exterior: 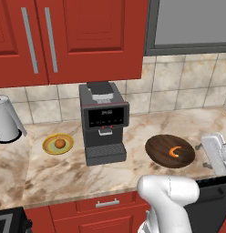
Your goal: Remove the tangerine from the bowl and place it on the small plate. Then place the bowl with only the shrimp in the microwave, close the door, and press the start button to microwave the shrimp.
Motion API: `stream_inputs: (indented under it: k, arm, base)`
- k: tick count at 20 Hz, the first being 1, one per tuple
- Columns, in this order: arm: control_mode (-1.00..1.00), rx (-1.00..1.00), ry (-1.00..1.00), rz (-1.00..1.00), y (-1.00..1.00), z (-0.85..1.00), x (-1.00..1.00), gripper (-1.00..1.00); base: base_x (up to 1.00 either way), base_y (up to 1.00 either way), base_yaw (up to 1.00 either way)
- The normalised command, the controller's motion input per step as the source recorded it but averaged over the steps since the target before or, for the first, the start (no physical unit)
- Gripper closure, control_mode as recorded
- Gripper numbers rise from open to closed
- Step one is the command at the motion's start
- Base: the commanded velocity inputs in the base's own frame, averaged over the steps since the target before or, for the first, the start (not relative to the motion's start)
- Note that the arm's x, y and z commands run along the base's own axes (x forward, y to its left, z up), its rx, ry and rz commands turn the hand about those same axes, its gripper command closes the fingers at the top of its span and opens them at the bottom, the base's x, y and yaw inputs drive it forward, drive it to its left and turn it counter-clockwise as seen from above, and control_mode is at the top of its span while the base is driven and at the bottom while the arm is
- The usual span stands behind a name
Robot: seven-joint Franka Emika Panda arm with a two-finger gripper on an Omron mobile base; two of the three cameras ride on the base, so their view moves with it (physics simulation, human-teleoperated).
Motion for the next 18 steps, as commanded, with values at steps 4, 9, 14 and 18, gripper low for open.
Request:
stream_inputs:
  k: [4,9,14,18]
  arm:
    - [-1.0,0.0,0.04,0.06,-0.39,-0.57,0.38,-1.0]
    - [-1.0,0.0,0.07,0.06,-0.2,-0.55,0.41,-1.0]
    - [-1.0,0.0,0.08,0.06,-0.12,-0.44,0.42,-1.0]
    - [-1.0,0.0,0.01,0.05,-0.09,-0.31,0.36,-1.0]
  base:
    - [0.0,0.0,0.0]
    - [0.0,0.0,0.0]
    - [0.0,0.0,0.0]
    - [0.0,0.0,0.0]
